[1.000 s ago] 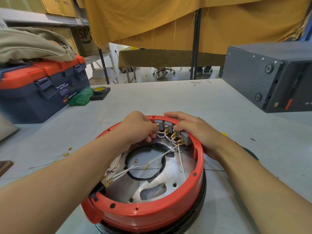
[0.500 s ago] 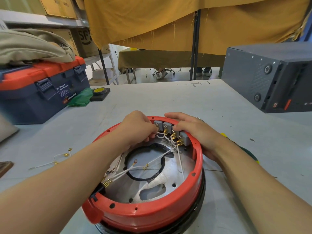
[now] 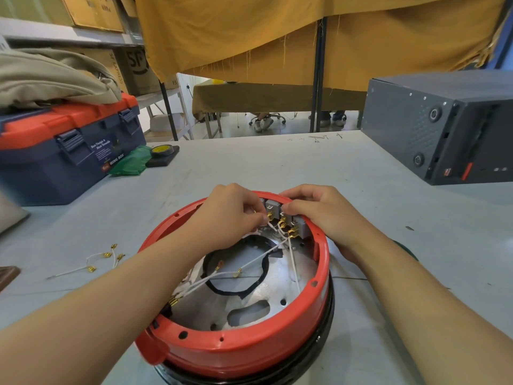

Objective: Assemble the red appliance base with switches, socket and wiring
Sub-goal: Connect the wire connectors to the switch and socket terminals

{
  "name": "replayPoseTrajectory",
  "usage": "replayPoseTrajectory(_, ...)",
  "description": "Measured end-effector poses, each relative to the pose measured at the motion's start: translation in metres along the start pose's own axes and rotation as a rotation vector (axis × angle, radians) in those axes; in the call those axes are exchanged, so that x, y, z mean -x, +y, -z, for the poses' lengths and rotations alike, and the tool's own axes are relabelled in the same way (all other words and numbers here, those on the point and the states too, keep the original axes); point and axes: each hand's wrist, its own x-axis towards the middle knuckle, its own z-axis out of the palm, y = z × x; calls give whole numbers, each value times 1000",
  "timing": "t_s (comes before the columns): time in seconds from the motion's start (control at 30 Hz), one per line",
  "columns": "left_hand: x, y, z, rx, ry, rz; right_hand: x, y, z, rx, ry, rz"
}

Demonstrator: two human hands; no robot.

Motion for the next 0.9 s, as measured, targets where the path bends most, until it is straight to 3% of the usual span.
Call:
replayPoseTrajectory(0.6,-1,-4,-3,-64,43,-44,3,-3,1,51,-12,-8)
replayPoseTrajectory(0.9,2,1,-2,-14,28,-99,3,-6,2,196,115,43)
